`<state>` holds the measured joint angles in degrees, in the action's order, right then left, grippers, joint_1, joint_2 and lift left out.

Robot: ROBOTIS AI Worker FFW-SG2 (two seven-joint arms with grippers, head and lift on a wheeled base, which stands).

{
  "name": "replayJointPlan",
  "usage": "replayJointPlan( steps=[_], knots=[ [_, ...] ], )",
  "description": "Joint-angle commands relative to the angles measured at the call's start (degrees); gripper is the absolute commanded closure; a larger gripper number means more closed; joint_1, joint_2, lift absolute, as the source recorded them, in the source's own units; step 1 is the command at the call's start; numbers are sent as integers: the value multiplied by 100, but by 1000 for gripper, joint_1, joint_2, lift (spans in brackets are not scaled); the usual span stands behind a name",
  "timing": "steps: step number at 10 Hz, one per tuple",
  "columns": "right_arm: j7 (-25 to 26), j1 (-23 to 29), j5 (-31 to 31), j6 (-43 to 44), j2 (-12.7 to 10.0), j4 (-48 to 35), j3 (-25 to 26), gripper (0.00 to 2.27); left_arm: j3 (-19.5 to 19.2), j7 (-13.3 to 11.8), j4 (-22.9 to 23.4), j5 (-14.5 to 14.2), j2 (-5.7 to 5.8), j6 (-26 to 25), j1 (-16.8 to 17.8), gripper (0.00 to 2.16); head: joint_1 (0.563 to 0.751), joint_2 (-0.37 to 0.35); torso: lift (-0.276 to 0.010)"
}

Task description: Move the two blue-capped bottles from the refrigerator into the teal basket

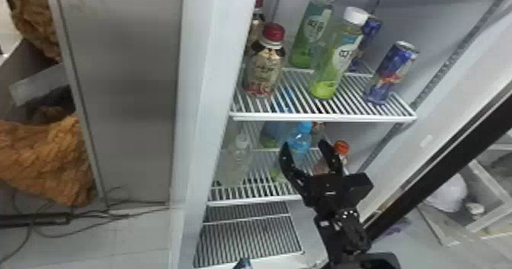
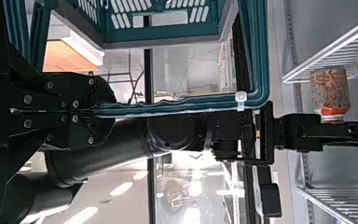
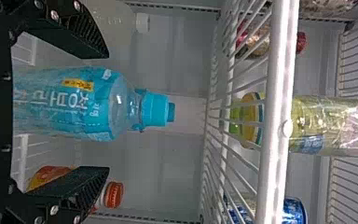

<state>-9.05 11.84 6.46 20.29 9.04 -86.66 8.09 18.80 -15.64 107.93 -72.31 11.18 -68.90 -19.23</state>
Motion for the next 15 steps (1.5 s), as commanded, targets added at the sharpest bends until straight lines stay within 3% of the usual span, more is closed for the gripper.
replayJointPlan(
  steps=[1, 4, 6, 10, 15],
  knots=[
    [0, -116, 40, 10, 10, 151, -9, 265, 10, 0, 0, -2, -2, 0, -3, 1138, 695, -350, -143],
    [9, -158, 462, -60, 1, 348, -141, 598, 1, -9, 0, -20, -11, 28, -3, 1138, 695, -350, -143],
    [0, 11, 664, -60, 1, 25, -229, 598, 1, -9, 0, -20, -11, 42, -17, 1138, 695, -350, -143],
    [0, 826, 1086, -130, 37, -1185, -220, 596, -16, -26, 0, -28, -11, 70, -17, 1138, 695, -350, -143],
    [-123, 1768, 1077, -594, 54, -2282, -141, 598, -51, -44, 0, -37, -2, 98, -45, 1138, 695, -350, -143]
  ],
)
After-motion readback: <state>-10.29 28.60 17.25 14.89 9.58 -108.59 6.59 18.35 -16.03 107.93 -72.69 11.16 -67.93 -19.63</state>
